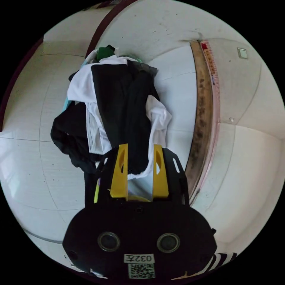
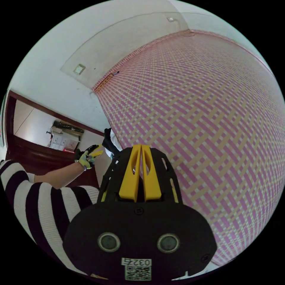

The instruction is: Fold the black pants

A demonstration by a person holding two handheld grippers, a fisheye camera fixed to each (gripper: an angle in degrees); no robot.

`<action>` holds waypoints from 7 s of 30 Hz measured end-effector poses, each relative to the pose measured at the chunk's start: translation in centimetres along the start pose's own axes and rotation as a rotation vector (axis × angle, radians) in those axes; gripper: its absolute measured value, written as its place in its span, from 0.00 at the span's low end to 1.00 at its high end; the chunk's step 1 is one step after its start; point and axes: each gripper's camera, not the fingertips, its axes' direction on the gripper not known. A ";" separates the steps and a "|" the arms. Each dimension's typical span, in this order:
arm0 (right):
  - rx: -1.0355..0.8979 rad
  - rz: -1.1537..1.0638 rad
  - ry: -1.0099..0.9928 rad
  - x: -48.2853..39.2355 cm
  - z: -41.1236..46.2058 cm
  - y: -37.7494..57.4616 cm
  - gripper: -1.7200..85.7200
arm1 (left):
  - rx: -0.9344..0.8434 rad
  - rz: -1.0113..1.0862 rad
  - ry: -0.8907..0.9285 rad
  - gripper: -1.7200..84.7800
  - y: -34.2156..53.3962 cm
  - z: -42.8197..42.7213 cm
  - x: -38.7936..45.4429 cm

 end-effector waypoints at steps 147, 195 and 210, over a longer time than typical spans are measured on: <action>0.481 0.782 0.170 -2.4 -44.3 13.1 0.01 | -0.132 0.573 0.572 0.00 45.5 -12.9 23.8; 0.998 0.888 -0.242 -0.6 -74.5 27.4 0.03 | -0.462 0.559 0.769 0.01 41.3 -22.8 43.1; 0.618 1.232 -0.142 -0.5 -62.7 37.8 0.11 | -0.552 0.388 0.263 0.01 42.8 -20.8 34.4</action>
